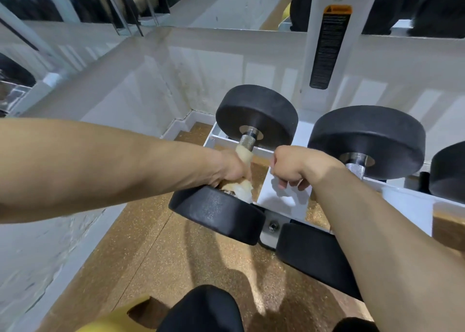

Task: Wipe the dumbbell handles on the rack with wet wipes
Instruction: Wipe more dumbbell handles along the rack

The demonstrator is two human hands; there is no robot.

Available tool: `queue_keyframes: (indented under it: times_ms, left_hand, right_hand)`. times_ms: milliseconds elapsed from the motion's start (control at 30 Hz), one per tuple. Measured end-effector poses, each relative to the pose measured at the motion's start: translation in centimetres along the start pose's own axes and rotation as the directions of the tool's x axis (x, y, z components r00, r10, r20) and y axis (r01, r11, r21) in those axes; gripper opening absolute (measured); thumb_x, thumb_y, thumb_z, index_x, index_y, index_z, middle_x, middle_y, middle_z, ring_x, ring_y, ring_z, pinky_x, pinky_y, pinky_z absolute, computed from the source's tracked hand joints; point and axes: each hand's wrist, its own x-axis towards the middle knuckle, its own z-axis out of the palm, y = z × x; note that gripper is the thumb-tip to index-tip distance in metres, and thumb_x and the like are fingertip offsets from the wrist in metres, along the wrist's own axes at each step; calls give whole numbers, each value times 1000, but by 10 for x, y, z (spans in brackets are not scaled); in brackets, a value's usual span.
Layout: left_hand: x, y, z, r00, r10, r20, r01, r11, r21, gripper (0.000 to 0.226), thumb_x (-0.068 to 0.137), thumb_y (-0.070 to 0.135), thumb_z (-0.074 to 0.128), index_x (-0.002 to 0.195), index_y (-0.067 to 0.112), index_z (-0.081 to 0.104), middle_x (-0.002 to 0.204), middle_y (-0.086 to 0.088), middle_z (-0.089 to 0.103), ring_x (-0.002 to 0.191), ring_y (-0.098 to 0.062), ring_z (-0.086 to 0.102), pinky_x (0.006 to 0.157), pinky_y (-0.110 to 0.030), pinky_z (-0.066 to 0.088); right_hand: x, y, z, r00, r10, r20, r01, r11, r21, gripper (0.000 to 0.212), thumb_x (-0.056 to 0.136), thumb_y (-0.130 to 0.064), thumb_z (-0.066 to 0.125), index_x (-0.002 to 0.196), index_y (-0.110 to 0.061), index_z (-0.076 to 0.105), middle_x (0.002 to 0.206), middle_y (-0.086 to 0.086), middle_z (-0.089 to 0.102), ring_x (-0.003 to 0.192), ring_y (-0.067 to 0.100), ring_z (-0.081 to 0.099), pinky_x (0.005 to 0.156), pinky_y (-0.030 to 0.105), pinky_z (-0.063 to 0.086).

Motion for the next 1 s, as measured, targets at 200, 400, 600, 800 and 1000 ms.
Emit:
queue_keyframes:
  times_ms: [200, 400, 600, 800, 1000]
  left_hand:
    - [0, 11, 2, 999, 9, -42, -16, 984, -179, 15, 86, 6, 76, 87, 7, 61, 75, -11, 68, 60, -24, 66, 72, -44, 60]
    - [22, 28, -6, 995, 83, -46, -95, 905, -415, 26, 80, 12, 81, 99, 1, 68, 78, -14, 73, 53, -20, 69, 46, -30, 56]
    - [26, 17, -14, 938, 153, 310, 61, 809, -584, 11, 94, 10, 55, 90, 2, 61, 69, -15, 64, 52, -24, 66, 45, -29, 54]
    - [28, 0, -19, 807, 113, 580, 298, 769, -565, 23, 82, 22, 55, 62, 14, 48, 51, 2, 37, 41, -8, 36, 44, -19, 41]
    - [18, -12, -20, 850, -13, 526, 269, 870, -414, 22, 88, 10, 69, 103, -4, 62, 80, -15, 61, 67, -22, 60, 68, -38, 62]
  right_hand:
    - [-3, -5, -1, 996, 11, -86, -13, 999, -30, 14, 86, -3, 57, 78, -12, 64, 79, 7, 68, 71, 26, 63, 79, 39, 59]
    - [2, -25, -1, 988, -31, -150, 13, 993, -120, 17, 90, -10, 52, 98, -24, 46, 78, -3, 50, 72, 20, 55, 84, 41, 54]
    - [1, -26, -3, 988, -4, -154, -5, 998, -59, 14, 94, -14, 54, 108, -18, 54, 83, 0, 56, 73, 19, 56, 82, 39, 55]
    - [-2, -26, -4, 995, -5, -100, -8, 992, -128, 19, 94, -5, 55, 79, -15, 49, 79, 2, 52, 71, 19, 54, 83, 39, 52]
    - [-6, -24, -6, 993, -10, -121, -8, 989, -147, 21, 92, -6, 58, 74, -15, 49, 75, 1, 54, 60, 16, 51, 75, 37, 50]
